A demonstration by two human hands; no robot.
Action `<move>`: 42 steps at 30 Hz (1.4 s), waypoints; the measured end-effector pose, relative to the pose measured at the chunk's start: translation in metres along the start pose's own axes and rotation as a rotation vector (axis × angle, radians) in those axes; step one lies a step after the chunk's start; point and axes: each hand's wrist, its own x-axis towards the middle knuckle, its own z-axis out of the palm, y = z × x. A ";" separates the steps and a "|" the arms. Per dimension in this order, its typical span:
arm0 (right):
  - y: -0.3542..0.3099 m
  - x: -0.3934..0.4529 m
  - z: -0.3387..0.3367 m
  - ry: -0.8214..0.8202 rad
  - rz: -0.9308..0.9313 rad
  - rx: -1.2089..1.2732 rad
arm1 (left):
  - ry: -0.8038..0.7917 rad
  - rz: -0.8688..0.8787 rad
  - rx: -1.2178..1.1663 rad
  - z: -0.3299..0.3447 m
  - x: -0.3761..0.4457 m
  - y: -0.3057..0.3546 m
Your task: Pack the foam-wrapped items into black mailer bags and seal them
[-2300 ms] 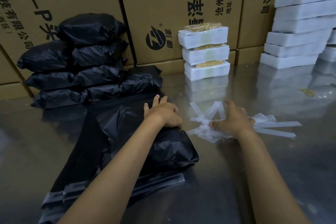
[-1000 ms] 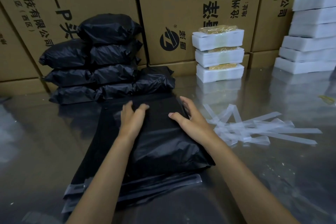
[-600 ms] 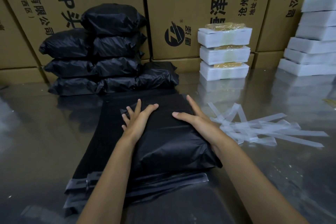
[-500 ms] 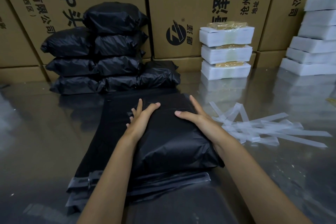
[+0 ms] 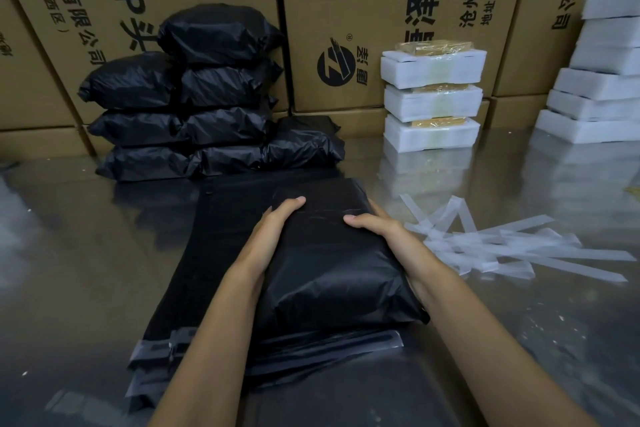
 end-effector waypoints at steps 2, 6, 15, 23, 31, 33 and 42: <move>0.000 0.002 0.000 0.003 -0.007 0.065 | 0.062 0.029 -0.018 0.003 -0.004 0.005; -0.001 -0.002 -0.006 -0.052 -0.145 0.100 | 0.056 0.217 -0.091 -0.002 -0.014 0.006; -0.036 -0.022 -0.021 -0.055 0.033 -0.245 | 0.160 0.221 -0.374 -0.005 -0.007 0.010; -0.044 0.032 -0.032 0.254 -0.067 0.316 | -0.005 0.297 -0.682 0.006 0.047 0.052; -0.072 0.186 -0.012 0.381 -0.071 0.301 | 0.064 0.067 -0.963 -0.001 0.102 0.003; -0.074 0.222 -0.003 0.341 -0.026 0.299 | 0.066 0.062 -0.954 -0.001 0.103 0.005; -0.065 0.303 0.010 0.330 -0.067 0.116 | 0.044 0.068 -0.882 -0.002 0.122 0.001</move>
